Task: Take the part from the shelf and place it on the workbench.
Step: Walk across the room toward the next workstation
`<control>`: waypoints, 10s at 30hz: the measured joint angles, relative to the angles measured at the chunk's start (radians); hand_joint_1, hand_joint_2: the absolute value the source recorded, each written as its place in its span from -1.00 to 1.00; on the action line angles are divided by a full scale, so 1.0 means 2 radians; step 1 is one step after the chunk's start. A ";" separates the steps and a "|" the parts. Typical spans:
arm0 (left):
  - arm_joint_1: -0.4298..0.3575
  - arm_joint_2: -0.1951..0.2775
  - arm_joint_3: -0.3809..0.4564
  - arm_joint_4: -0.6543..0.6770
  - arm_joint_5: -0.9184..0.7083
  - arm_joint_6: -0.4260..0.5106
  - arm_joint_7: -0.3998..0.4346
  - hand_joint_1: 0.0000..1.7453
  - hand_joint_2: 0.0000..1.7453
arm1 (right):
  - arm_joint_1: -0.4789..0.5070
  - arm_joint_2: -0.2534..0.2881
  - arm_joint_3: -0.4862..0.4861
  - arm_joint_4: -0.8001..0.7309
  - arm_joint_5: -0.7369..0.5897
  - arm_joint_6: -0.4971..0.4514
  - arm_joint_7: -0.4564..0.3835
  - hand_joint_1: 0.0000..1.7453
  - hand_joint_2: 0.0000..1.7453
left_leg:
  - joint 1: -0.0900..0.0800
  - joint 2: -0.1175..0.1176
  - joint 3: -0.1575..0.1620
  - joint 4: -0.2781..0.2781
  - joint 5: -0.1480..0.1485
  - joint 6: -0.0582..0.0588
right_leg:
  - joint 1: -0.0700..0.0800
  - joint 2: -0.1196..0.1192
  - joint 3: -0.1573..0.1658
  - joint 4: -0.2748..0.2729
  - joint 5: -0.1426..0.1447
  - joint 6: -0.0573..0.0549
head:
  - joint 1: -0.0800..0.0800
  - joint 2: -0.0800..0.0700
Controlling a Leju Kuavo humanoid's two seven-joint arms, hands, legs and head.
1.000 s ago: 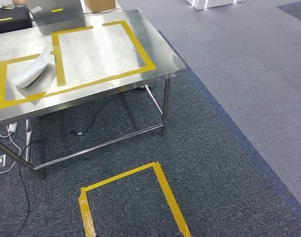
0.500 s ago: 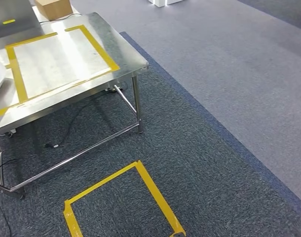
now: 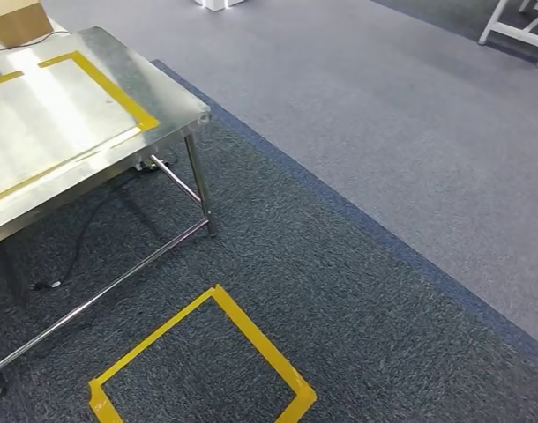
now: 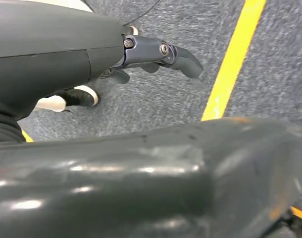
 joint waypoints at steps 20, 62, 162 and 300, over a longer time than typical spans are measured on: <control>0.001 0.002 0.024 0.001 0.009 0.021 0.002 -1.00 -1.00 | 0.000 0.001 0.000 0.000 0.019 0.002 0.006 -1.00 -1.00 | 0.003 -0.086 -0.007 0.010 -0.001 -0.003 | 0.002 0.098 -0.015 -0.014 0.019 -0.012 | -0.008 0.000; -0.010 0.018 0.151 0.001 0.098 0.065 -0.072 -1.00 -1.00 | -0.002 0.000 -0.037 -0.001 -0.024 -0.042 -0.014 -1.00 -1.00 | 0.001 -0.003 -0.010 0.008 0.001 -0.007 | -0.002 -0.005 -0.005 0.000 0.003 -0.005 | -0.002 0.000; -0.015 0.011 0.211 0.001 0.095 0.028 -0.089 -1.00 -1.00 | -0.003 0.002 -0.042 -0.003 0.007 -0.011 0.059 -1.00 -1.00 | 0.001 -0.034 -0.037 0.096 -0.058 -0.023 | 0.005 0.025 0.002 -0.014 0.004 -0.032 | -0.007 0.000; -0.011 0.002 0.232 0.001 0.066 0.053 -0.099 -1.00 -1.00 | -0.004 0.002 -0.046 0.000 0.013 0.014 0.085 -1.00 -1.00 | 0.000 -0.048 -0.035 0.024 0.008 0.005 | 0.004 0.027 -0.003 0.086 -0.065 -0.007 | -0.008 0.000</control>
